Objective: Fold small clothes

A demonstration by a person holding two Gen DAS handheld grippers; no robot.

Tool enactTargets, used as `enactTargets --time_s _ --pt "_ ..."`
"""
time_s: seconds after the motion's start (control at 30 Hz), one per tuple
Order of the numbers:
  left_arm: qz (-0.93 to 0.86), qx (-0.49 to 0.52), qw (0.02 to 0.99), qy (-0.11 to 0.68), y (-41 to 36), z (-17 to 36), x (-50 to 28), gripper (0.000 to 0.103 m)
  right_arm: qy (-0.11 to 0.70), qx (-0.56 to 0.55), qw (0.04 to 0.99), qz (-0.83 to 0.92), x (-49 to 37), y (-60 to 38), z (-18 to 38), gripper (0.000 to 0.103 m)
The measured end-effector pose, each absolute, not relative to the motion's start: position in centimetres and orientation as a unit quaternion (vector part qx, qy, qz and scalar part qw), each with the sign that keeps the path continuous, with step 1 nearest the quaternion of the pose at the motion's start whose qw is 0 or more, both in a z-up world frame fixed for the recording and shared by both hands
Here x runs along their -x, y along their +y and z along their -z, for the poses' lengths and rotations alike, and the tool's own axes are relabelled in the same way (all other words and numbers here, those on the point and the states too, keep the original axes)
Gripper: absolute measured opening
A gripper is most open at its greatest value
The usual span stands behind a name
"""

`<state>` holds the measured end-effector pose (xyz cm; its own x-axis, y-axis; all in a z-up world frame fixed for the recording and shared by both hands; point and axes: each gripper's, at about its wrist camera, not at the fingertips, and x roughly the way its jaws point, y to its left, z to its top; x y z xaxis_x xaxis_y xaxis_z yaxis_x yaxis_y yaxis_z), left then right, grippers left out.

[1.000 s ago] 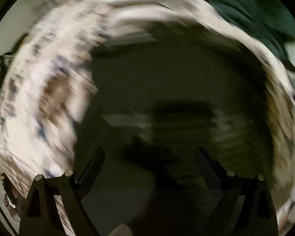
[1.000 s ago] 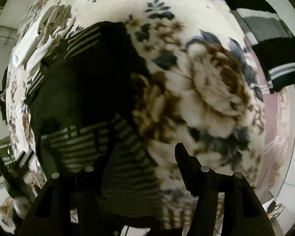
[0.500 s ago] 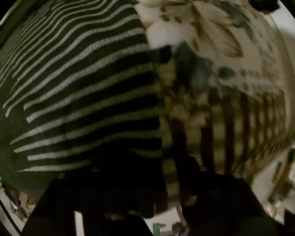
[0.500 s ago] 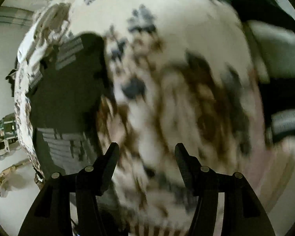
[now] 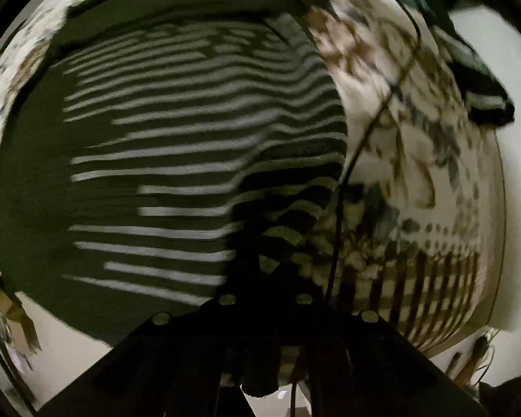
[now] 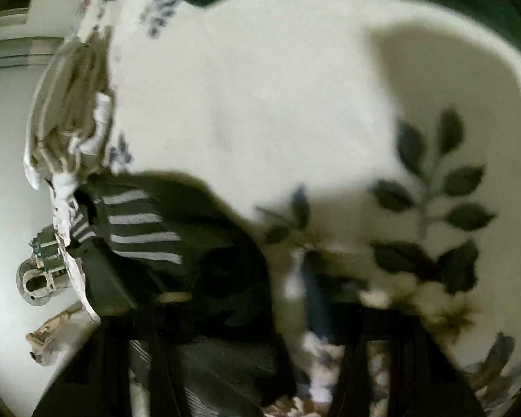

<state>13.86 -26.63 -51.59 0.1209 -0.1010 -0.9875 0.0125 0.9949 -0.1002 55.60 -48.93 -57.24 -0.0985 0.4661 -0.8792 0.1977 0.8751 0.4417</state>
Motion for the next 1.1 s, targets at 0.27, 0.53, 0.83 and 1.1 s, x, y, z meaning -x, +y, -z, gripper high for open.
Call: enactTargets --time_s 0.27,0.53,0.83,1.1 --pt "-0.026 0.116 0.781 0.613 -17.7 45.2 -12.3 0.003 0.710 -0.153 0.678 -0.114 -55.7 -45.5 49.4 0.007" --pt "-0.096 0.230 0.774 0.582 -4.9 43.6 -11.0 0.003 0.688 -0.091 0.707 -0.136 -58.4 -33.1 40.7 0.006" --pt "-0.118 0.311 0.747 0.576 6.7 46.2 -9.6 0.003 0.687 0.008 0.714 -0.134 -62.4 -10.8 41.1 0.006" --pt "-0.118 0.356 0.721 0.583 13.6 49.9 -8.2 0.003 0.695 0.087 0.705 -0.111 -63.4 3.5 47.7 0.006"
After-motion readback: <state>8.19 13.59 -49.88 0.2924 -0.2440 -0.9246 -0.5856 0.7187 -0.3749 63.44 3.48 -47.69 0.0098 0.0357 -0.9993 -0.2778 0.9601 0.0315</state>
